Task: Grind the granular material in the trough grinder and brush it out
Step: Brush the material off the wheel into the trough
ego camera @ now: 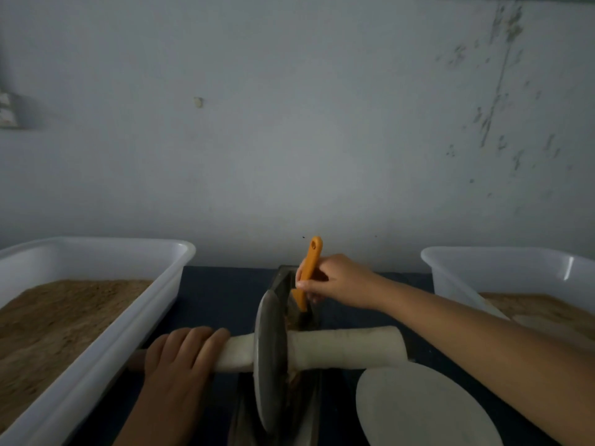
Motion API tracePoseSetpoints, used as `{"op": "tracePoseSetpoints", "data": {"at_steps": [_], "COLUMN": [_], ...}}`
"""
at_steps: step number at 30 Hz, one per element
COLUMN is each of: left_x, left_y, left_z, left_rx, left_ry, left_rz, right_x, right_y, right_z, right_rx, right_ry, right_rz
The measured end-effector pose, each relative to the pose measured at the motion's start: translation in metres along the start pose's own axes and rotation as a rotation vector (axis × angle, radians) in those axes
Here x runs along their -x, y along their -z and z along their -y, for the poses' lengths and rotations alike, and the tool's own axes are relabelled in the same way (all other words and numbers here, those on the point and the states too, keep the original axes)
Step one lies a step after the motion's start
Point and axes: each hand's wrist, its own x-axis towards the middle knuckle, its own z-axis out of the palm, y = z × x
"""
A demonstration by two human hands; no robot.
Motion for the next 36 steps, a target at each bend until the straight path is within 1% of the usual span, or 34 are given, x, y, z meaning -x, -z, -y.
{"op": "tracePoseSetpoints", "data": {"at_steps": [1,3,5,6,8,10,11,14,17,20,23,26,30,31,33,35,36], "left_x": [0.0,0.0,-0.001,-0.001,-0.001,-0.002,-0.002,-0.002,0.0,0.001,0.002,0.005,0.004,0.005,0.005,0.004,0.004], "left_y": [0.0,0.002,0.003,0.003,0.003,0.004,0.004,0.004,0.005,0.005,0.003,0.004,0.008,0.008,0.009,0.01,0.01], "left_z": [0.0,0.0,-0.001,-0.001,0.0,0.0,-0.001,-0.001,-0.001,-0.002,-0.001,0.0,-0.001,-0.002,-0.002,-0.003,-0.004], "left_rx": [-0.001,-0.001,0.023,0.035,0.04,0.024,0.023,0.035,0.054,0.057,0.064,0.098,0.107,0.115,0.124,0.127,0.13], "left_ry": [0.004,0.015,0.016,0.013,0.011,0.015,0.026,0.054,0.041,0.042,0.042,0.013,0.039,0.04,0.048,0.071,0.082], "left_rz": [0.045,0.129,0.149,0.152,0.152,0.154,0.157,0.156,0.122,0.109,0.118,0.071,0.071,0.065,0.076,0.127,0.146], "right_x": [0.0,0.0,-0.001,0.0,0.002,0.005,0.006,0.005,0.006,0.01,0.014,0.018,0.041,0.052,0.081,0.114,0.131], "right_y": [0.0,0.005,0.01,0.01,0.007,0.003,0.004,0.013,0.016,0.015,0.015,0.017,0.038,0.044,0.055,0.057,0.054], "right_z": [0.001,0.002,0.001,-0.001,-0.003,-0.003,-0.003,-0.004,-0.01,-0.016,-0.016,-0.01,0.006,0.01,0.016,0.013,0.011], "right_rx": [-0.075,-0.194,-0.182,-0.137,-0.089,-0.175,-0.216,-0.307,-0.394,-0.288,-0.325,-0.244,-0.302,-0.24,0.039,0.354,0.452], "right_ry": [-0.01,-0.012,-0.008,-0.009,-0.02,-0.033,-0.033,-0.032,-0.09,-0.138,-0.131,-0.155,-0.126,-0.101,-0.062,-0.081,-0.107], "right_rz": [0.025,-0.022,-0.111,-0.123,-0.075,-0.008,-0.008,-0.143,-0.268,-0.26,-0.293,-0.281,-0.442,-0.452,-0.429,-0.389,-0.368]}}
